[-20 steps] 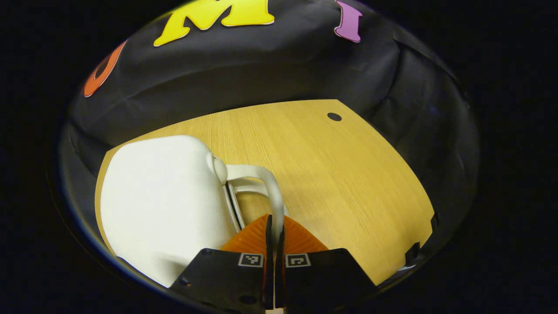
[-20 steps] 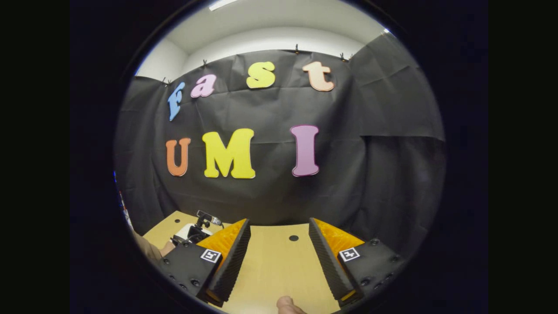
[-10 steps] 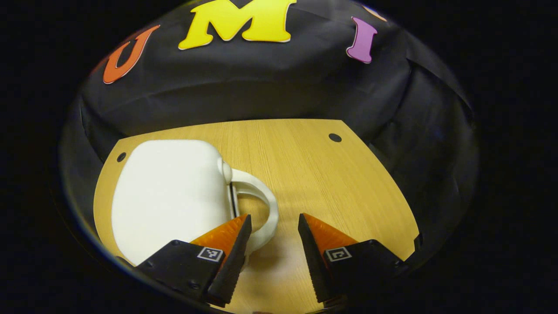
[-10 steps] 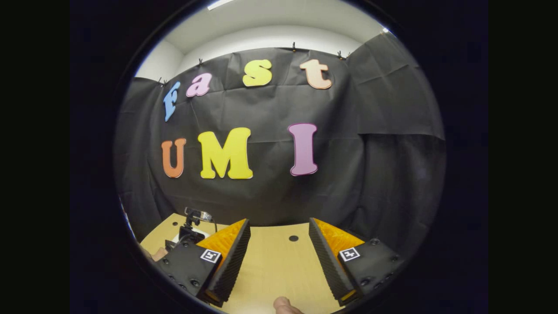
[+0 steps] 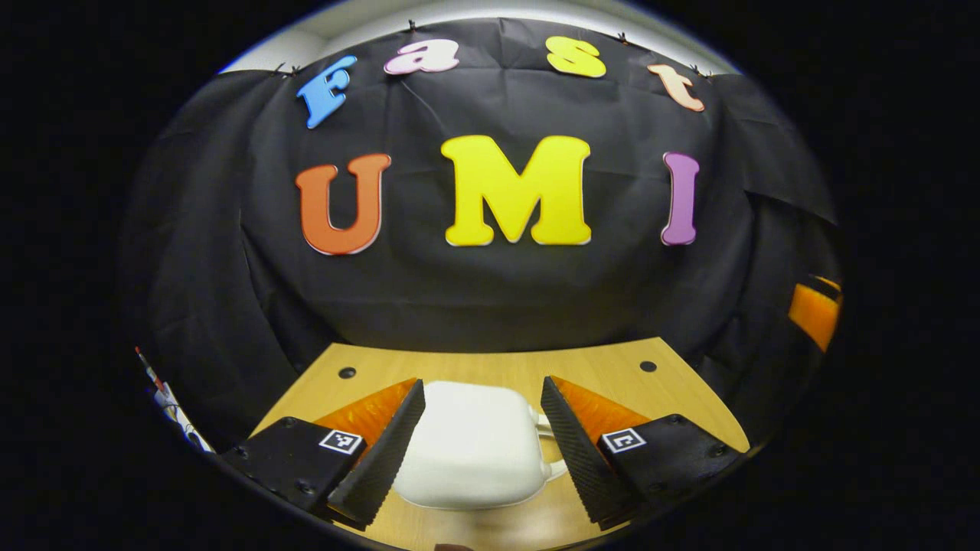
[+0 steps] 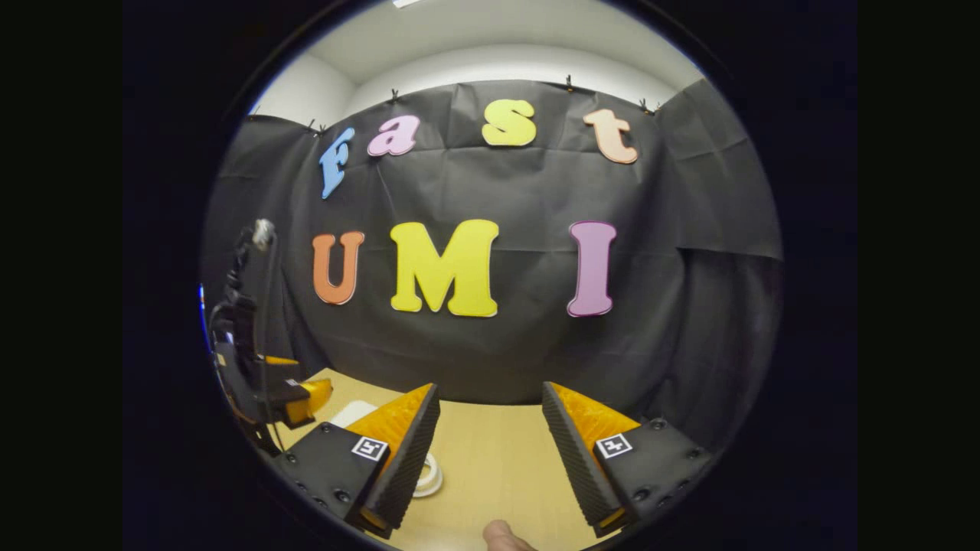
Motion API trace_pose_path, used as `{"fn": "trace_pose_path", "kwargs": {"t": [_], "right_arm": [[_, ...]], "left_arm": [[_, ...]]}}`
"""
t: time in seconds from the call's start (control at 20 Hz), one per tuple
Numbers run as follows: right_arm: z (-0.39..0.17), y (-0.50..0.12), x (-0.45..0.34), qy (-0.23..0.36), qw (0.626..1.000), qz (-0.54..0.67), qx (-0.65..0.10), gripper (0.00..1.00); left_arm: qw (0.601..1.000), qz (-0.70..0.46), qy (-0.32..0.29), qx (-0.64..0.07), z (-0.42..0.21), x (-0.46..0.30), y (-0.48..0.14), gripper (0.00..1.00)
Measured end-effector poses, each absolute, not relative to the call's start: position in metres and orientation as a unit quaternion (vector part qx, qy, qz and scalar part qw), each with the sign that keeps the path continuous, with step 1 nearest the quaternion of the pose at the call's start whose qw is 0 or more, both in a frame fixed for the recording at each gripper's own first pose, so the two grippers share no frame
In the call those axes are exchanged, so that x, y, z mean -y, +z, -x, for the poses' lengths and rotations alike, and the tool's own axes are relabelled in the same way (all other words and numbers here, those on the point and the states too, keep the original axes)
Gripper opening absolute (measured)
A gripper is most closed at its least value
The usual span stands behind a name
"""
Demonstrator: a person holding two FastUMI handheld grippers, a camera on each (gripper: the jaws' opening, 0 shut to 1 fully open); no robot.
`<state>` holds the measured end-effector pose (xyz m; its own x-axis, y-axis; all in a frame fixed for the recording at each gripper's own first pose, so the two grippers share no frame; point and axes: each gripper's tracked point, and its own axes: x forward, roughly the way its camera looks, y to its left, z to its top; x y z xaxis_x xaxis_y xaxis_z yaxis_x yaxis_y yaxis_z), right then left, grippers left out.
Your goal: First open the suitcase, pack the skin care products into it, and then close the suitcase.
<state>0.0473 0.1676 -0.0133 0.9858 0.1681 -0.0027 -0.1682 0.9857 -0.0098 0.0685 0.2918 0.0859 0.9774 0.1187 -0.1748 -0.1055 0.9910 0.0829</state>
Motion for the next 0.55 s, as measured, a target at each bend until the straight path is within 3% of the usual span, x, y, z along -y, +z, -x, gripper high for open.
{"fn": "trace_pose_path", "kwargs": {"t": [0.25,0.55], "right_arm": [[-0.051,-0.004,-0.206,0.095,0.995,0.011,0.013,0.80],[-0.049,0.001,-0.233,0.103,0.994,0.033,0.023,0.78]], "left_arm": [[0.997,-0.044,0.059,-0.025,-0.029,-0.290,0.139,0.97],[0.997,-0.054,0.050,-0.003,-0.025,-0.287,0.149,0.97]]}}
